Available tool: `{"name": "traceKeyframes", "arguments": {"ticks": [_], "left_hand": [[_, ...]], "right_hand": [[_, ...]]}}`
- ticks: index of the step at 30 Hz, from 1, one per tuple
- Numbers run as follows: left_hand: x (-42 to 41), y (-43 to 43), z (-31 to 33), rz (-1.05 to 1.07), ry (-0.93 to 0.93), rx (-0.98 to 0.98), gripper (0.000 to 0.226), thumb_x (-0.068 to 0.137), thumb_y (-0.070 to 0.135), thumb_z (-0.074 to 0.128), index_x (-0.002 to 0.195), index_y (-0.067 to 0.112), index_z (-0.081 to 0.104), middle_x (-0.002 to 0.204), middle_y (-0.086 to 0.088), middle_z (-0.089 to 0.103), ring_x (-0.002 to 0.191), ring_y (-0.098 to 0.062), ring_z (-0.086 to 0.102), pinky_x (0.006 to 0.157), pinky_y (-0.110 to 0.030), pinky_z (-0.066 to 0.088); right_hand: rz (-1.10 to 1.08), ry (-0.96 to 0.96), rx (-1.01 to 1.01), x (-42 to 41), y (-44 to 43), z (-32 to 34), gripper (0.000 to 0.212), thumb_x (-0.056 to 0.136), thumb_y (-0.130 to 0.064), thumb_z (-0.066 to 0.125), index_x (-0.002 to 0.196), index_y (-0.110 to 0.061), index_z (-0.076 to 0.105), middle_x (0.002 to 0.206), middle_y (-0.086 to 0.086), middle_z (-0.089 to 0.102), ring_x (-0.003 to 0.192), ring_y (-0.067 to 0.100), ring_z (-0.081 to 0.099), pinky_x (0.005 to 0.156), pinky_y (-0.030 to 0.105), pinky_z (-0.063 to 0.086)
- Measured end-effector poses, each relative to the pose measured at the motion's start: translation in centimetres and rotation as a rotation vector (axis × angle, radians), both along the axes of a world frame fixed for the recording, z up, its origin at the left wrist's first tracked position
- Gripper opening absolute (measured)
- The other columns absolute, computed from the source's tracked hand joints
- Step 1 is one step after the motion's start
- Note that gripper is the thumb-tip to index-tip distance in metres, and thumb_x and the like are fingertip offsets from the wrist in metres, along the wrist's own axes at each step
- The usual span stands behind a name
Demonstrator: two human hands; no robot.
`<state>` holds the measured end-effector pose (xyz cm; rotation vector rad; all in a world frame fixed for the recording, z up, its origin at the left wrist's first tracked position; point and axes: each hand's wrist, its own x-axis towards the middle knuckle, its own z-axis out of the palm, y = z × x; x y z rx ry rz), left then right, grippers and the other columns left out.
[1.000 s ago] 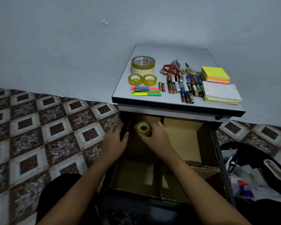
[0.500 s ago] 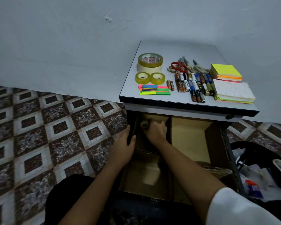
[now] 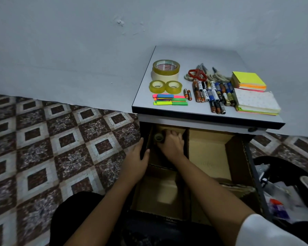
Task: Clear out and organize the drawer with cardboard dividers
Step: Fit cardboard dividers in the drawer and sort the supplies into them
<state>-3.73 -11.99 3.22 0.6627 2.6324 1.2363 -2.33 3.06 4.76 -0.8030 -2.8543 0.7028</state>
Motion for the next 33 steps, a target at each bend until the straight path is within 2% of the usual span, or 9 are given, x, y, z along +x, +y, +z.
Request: {"name": "traceKeyframes", "arguments": {"ticks": [3,8,12,15,17,21,24,29,33], "left_hand": [[-0.1,0.0,0.1,-0.003,0.014,-0.013,0.054,0.097,0.038,0.042,0.148,0.024,0.028,0.145,-0.004,0.042,0.129,-0.021,0.044,0.101,-0.040,0.044],[0.2,0.4,1.3,0.008,0.100,-0.030,0.054,0.097,0.033,0.044,0.147,0.019,0.029,0.143,-0.008,0.036,0.126,-0.025,0.043,0.096,-0.036,0.044],[-0.7,1.1,4.6,0.054,0.338,0.083,0.048,0.094,0.022,0.052,0.139,0.009,0.041,0.129,-0.014,0.045,0.116,-0.024,0.048,0.090,-0.032,0.045],[-2.2,2.6,9.0,0.057,0.497,0.177,0.042,0.093,0.016,0.055,0.133,0.007,0.049,0.116,-0.013,0.050,0.103,-0.022,0.053,0.080,-0.026,0.044],[-3.7,3.8,11.7,0.047,0.563,0.235,0.039,0.090,0.017,0.055,0.128,0.007,0.054,0.112,-0.014,0.052,0.101,-0.025,0.055,0.082,-0.029,0.047],[-7.7,6.7,15.9,0.043,0.403,0.109,0.043,0.090,0.024,0.058,0.131,0.012,0.052,0.124,-0.015,0.048,0.116,-0.028,0.049,0.096,-0.034,0.042],[-9.6,8.6,17.6,0.041,0.217,-0.016,0.054,0.088,0.032,0.060,0.136,0.010,0.046,0.134,-0.016,0.045,0.123,-0.029,0.047,0.099,-0.033,0.039],[-10.8,10.5,18.3,0.033,-0.054,-0.120,0.062,0.085,0.034,0.067,0.132,-0.001,0.046,0.137,-0.018,0.048,0.122,-0.030,0.049,0.093,-0.032,0.041],[-11.3,11.2,17.9,0.024,-0.088,-0.167,0.051,0.077,0.032,0.074,0.116,0.004,0.058,0.118,-0.013,0.061,0.097,-0.024,0.058,0.074,-0.028,0.043]], "right_hand": [[0.034,0.127,-0.071,1.2,-0.1,0.6,0.053,0.086,-0.034,0.063,0.130,-0.008,0.049,0.128,0.014,0.051,0.119,0.033,0.044,0.100,0.040,0.038],[0.122,0.260,-0.143,4.8,0.3,4.0,0.045,0.089,-0.026,0.062,0.130,-0.011,0.051,0.126,0.007,0.053,0.115,0.020,0.051,0.093,0.025,0.042],[0.155,0.326,-0.149,6.5,1.4,8.6,0.047,0.090,-0.030,0.059,0.133,-0.018,0.047,0.125,-0.001,0.052,0.113,0.010,0.049,0.089,0.019,0.040],[0.156,0.430,-0.097,6.2,2.4,12.3,0.048,0.088,-0.031,0.061,0.132,-0.015,0.050,0.123,0.002,0.055,0.111,0.011,0.051,0.091,0.021,0.042],[0.168,0.477,-0.037,5.3,3.1,14.2,0.049,0.088,-0.030,0.062,0.132,-0.012,0.051,0.122,0.005,0.057,0.110,0.014,0.053,0.090,0.024,0.043],[0.148,0.454,0.031,2.0,5.2,16.4,0.052,0.087,-0.031,0.063,0.132,-0.008,0.050,0.125,0.012,0.057,0.114,0.022,0.054,0.092,0.029,0.043],[0.137,0.378,0.098,-0.3,6.8,17.0,0.056,0.087,-0.036,0.062,0.133,-0.007,0.049,0.127,0.013,0.057,0.116,0.025,0.054,0.095,0.035,0.043],[0.123,0.274,0.120,-2.8,8.7,17.3,0.057,0.088,-0.037,0.061,0.133,-0.003,0.049,0.130,0.014,0.057,0.120,0.027,0.052,0.098,0.035,0.042],[0.118,0.213,0.111,-4.1,9.5,17.6,0.055,0.088,-0.039,0.060,0.128,-0.001,0.053,0.126,0.015,0.060,0.116,0.028,0.055,0.093,0.034,0.043]]}}
